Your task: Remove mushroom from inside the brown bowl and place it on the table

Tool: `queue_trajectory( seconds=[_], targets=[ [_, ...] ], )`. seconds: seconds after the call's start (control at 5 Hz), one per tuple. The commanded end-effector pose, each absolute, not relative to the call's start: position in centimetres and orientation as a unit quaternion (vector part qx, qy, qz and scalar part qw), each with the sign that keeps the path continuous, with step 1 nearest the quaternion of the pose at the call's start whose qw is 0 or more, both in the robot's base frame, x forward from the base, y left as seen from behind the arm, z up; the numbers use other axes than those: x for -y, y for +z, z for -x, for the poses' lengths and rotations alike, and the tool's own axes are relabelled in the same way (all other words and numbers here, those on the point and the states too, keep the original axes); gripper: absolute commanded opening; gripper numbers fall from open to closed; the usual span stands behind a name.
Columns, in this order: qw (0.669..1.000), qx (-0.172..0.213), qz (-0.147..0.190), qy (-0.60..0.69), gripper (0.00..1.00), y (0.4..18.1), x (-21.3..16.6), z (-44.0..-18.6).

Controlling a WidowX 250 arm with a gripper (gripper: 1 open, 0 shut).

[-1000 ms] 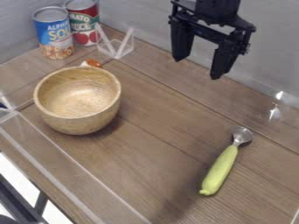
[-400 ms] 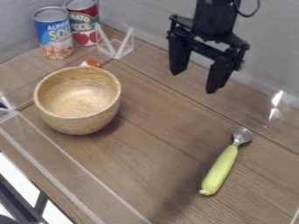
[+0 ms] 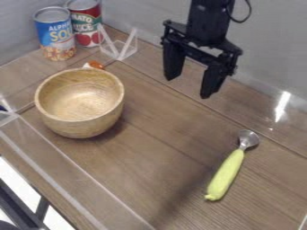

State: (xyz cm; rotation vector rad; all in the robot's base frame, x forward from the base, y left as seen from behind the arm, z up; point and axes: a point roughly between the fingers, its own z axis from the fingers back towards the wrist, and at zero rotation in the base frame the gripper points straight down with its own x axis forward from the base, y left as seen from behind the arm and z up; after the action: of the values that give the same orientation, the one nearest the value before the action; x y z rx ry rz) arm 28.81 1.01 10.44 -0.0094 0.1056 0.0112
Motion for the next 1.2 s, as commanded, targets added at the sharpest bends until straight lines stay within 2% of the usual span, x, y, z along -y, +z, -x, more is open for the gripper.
queue_trajectory(
  seconds=[0.0, 1.0],
  targets=[
    [0.999, -0.043, 0.0, 0.016, 1.0, 10.6, -2.0, -29.0],
    [0.998, -0.049, 0.002, 0.042, 1.0, 7.6, -2.9, -29.2]
  ],
)
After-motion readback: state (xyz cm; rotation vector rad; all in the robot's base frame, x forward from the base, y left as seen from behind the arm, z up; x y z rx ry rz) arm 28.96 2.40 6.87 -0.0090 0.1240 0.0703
